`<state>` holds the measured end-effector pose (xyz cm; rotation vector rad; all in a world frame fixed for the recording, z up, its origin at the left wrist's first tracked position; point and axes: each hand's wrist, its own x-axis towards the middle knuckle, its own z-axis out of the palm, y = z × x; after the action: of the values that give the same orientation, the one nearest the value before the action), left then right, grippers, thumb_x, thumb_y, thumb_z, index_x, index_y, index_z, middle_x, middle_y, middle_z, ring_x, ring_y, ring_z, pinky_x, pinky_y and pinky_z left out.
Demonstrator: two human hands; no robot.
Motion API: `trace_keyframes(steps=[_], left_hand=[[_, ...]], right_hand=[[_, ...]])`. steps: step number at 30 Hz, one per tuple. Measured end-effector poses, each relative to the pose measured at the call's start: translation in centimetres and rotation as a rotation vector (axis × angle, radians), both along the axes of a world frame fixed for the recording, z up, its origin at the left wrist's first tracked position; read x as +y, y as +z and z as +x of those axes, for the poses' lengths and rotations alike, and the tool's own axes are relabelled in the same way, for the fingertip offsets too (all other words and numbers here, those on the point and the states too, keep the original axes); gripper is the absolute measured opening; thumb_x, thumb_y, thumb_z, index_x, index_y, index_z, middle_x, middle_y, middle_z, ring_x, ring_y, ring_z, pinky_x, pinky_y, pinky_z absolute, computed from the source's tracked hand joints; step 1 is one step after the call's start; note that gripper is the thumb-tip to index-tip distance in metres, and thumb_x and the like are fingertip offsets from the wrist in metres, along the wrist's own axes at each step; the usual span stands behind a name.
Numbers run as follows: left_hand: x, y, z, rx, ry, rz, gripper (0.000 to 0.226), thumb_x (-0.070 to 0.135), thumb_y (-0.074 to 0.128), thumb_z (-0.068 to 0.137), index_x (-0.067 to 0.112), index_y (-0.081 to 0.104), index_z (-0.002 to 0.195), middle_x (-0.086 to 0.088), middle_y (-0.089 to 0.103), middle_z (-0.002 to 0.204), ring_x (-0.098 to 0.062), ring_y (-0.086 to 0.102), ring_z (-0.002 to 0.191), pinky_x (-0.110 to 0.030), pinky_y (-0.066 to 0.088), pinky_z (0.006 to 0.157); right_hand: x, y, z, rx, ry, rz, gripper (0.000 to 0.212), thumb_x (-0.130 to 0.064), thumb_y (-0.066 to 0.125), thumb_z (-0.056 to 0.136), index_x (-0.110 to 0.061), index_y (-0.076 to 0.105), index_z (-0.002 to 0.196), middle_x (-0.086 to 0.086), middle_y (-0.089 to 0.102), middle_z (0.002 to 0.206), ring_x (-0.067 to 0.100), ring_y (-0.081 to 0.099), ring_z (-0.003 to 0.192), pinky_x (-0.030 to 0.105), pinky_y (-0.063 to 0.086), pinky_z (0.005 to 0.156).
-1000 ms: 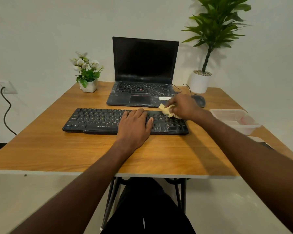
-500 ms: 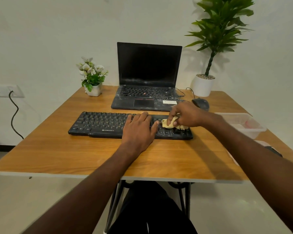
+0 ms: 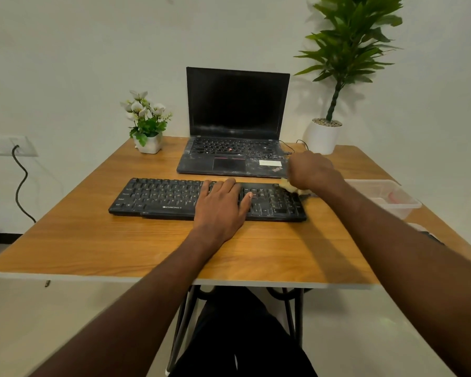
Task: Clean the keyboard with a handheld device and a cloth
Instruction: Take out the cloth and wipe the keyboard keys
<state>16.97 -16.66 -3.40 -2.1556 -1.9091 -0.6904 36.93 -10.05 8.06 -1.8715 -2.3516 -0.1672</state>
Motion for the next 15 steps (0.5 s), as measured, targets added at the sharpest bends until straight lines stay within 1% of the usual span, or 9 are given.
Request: trace_keyframes(steps=[2,4,6,9,11,13,15], left_hand=[[0.1,0.0,0.1,0.001,0.007,0.008,0.057,0.055,0.024,0.113,0.022,0.06,0.142,0.003,0.058,0.148,-0.019,0.051,0.139,-0.054,0.017,0.13],[0.1,-0.1,0.0,0.006,0.011,0.011,0.057,0.055,0.024,0.113,0.022,0.06,0.142,0.002,0.059,0.148,-0.019,0.051,0.139,-0.054,0.017,0.13],[0.1,-0.1,0.0,0.008,0.01,0.016,0.057,0.054,0.024,0.113,0.022,0.06,0.142,0.002,0.059,0.147,-0.02,0.052,0.138,-0.054,0.018,0.129],[0.1,-0.1,0.0,0.008,0.007,0.008,0.057,0.055,0.023,0.113,0.022,0.06,0.141,0.002,0.059,0.146,-0.02,0.053,0.138,-0.055,0.019,0.129],[0.2,-0.1,0.1,0.009,0.006,0.006,0.058,0.055,0.023,0.113,0.022,0.06,0.142,0.002,0.059,0.147,-0.02,0.052,0.139,-0.055,0.018,0.13],[0.1,-0.1,0.0,0.008,0.005,0.008,0.058,0.056,0.023,0.113,0.022,0.06,0.141,0.002,0.059,0.147,-0.02,0.052,0.139,-0.055,0.018,0.13],[0.1,-0.1,0.0,0.009,0.002,0.011,0.059,0.057,0.022,0.113,0.022,0.06,0.141,0.002,0.059,0.146,-0.02,0.053,0.138,-0.054,0.019,0.13]], right_hand=[[0.2,-0.5,-0.1,0.096,0.112,-0.071,0.021,-0.016,0.071,0.093,-0.021,0.076,0.112,0.003,0.072,0.111,0.019,0.063,0.096,0.031,0.05,0.071],[-0.1,-1.3,0.2,0.119,0.182,-0.14,0.023,-0.014,0.074,0.09,-0.025,0.078,0.109,0.001,0.072,0.119,0.019,0.064,0.104,0.03,0.052,0.075],[-0.2,-1.7,0.6,0.12,0.129,-0.09,0.022,-0.012,0.075,0.089,-0.024,0.078,0.108,0.003,0.071,0.121,0.021,0.064,0.107,0.031,0.052,0.075],[0.1,-1.7,0.7,0.114,0.035,-0.018,0.025,-0.012,0.074,0.091,-0.022,0.077,0.114,0.006,0.07,0.124,0.023,0.065,0.108,0.031,0.052,0.074],[-0.2,-1.8,0.4,0.101,0.027,0.013,0.029,-0.011,0.072,0.092,-0.022,0.075,0.119,0.006,0.069,0.125,0.024,0.065,0.109,0.032,0.054,0.075],[-0.5,-2.3,0.4,0.087,0.038,0.02,0.033,-0.01,0.071,0.092,-0.022,0.074,0.122,0.006,0.069,0.126,0.024,0.065,0.109,0.034,0.057,0.079],[-0.7,-2.5,1.3,0.05,0.013,0.023,0.03,-0.01,0.069,0.093,-0.018,0.073,0.122,0.008,0.07,0.122,0.025,0.065,0.106,0.036,0.057,0.082]])
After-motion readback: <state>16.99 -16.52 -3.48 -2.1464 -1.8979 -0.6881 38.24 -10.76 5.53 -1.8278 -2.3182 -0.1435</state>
